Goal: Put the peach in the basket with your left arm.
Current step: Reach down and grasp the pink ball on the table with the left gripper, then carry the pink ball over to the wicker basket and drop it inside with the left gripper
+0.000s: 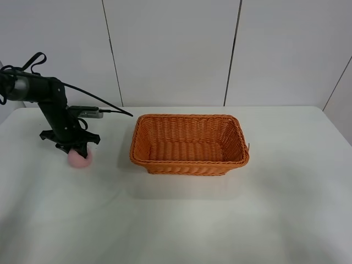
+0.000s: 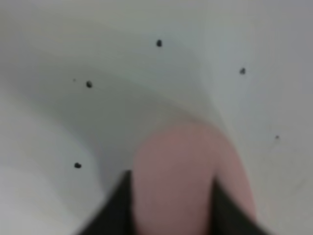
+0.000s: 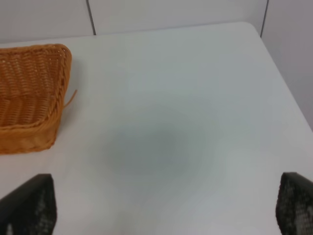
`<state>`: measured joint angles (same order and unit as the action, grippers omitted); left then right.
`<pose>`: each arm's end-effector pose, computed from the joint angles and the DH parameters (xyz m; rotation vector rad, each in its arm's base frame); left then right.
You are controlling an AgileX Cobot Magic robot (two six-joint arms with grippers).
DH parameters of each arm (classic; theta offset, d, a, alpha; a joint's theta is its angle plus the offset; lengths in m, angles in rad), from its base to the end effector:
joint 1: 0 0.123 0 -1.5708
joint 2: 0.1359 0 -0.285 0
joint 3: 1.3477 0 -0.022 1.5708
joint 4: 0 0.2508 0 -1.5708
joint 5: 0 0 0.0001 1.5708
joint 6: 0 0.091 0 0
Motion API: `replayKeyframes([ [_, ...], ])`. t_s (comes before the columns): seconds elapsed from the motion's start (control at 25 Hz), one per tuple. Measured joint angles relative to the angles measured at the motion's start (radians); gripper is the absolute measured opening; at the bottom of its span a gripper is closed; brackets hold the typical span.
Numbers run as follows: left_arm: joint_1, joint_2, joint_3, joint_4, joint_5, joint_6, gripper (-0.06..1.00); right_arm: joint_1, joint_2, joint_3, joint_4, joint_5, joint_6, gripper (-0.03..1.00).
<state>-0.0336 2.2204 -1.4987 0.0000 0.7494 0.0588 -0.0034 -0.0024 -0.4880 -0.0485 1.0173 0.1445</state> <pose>0.4331 -0.0146 0.1041 0.1365 2.9516 0.0035 -0.0021 -0.0037 0.2776 0.1492 2.0042 0.0323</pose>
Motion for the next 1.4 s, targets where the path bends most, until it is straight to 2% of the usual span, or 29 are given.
replayKeyframes([
  [0.04,-0.001,-0.003,0.0,0.0,0.001,0.0,0.3,0.0,0.0,0.0,0.0,0.0,0.0,0.69],
  [0.08,-0.001,-0.011,0.0,0.0,0.003,0.0,0.22,0.0,0.0,0.0,0.0,0.0,0.0,0.69],
  [0.16,-0.001,-0.035,-0.002,0.0,0.01,0.001,0.14,0.0,0.0,0.0,0.0,0.0,0.0,0.69],
  [0.28,-0.001,-0.079,-0.031,0.0,0.049,0.001,0.13,0.0,0.0,0.0,0.0,0.0,0.0,0.69],
  [0.56,-0.003,-0.165,-0.224,0.006,0.226,-0.032,0.13,0.0,0.0,0.0,0.0,0.0,0.0,0.69],
  [0.68,-0.029,-0.165,-0.296,0.011,0.29,-0.047,0.13,0.0,0.0,0.0,0.0,0.0,0.0,0.69],
  [0.84,-0.127,-0.165,-0.367,0.014,0.347,-0.059,0.13,0.0,0.0,0.0,0.0,0.0,0.0,0.69],
  [1.16,-0.425,-0.093,-0.47,0.009,0.368,-0.059,0.13,0.0,0.0,0.0,0.0,0.0,0.0,0.69],
  [1.4,-0.543,0.12,-0.68,0.0,0.362,-0.087,0.13,0.0,0.0,0.0,0.0,0.0,0.0,0.69],
])
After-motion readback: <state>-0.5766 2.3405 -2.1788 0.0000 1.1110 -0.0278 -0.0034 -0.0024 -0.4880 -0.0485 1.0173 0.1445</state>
